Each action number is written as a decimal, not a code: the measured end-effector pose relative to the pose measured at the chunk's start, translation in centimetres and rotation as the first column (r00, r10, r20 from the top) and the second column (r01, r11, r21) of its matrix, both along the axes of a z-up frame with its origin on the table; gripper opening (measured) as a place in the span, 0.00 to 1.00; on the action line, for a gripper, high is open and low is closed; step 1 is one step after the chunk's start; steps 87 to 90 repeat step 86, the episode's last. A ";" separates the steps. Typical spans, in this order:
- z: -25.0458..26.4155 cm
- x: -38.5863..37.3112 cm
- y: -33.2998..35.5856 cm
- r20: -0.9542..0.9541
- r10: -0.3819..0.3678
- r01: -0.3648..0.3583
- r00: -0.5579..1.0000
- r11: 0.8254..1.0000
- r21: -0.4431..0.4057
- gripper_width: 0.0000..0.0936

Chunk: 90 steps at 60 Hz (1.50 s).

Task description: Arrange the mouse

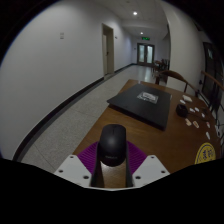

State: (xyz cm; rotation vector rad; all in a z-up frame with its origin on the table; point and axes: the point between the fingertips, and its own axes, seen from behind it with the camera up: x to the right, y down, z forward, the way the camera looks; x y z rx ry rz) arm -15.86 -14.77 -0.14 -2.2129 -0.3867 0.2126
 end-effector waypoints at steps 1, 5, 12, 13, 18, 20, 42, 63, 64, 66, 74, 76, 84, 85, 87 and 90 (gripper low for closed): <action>0.0 0.0 -0.1 -0.004 0.004 -0.004 1.000 1.000 -0.004 0.42; 0.1 -0.4 -0.8 -0.021 0.027 -0.027 0.999 1.000 -0.006 0.37; 2.3 -1.0 -2.9 -0.003 0.100 -0.099 0.995 0.992 0.083 0.35; 3.2 -1.1 -3.1 -0.011 0.105 -0.104 0.994 0.989 0.102 0.35; 9.6 -1.2 -6.0 -0.088 0.129 -0.109 0.988 0.973 0.205 0.34; 12.4 -0.5 -6.7 -0.113 0.129 -0.098 0.985 0.963 0.249 0.35; 8.8 21.1 -10.7 -0.130 -0.270 0.293 0.954 0.934 0.204 0.34; -0.5 20.4 -10.2 -0.041 -0.371 0.374 0.928 0.924 0.085 0.50; -0.5 19.7 -10.2 -0.032 -0.365 0.366 0.931 0.927 0.084 0.52; -0.5 19.6 -10.1 -0.019 -0.351 0.351 0.936 0.932 0.086 0.55; 0.1 16.9 -11.1 -0.042 -0.283 0.285 0.958 0.955 0.085 0.93; 0.4 16.7 -11.7 -0.043 -0.274 0.276 0.961 0.957 0.092 0.90; 1.5 16.2 -13.6 -0.055 -0.243 0.248 0.968 0.962 0.115 0.90; 1.7 15.9 -14.4 -0.065 -0.245 0.252 0.967 0.961 0.116 0.90; 1.8 16.1 -14.3 -0.071 -0.248 0.255 0.966 0.959 0.119 0.90; 1.8 16.1 -14.3 -0.071 -0.248 0.255 0.966 0.959 0.119 0.90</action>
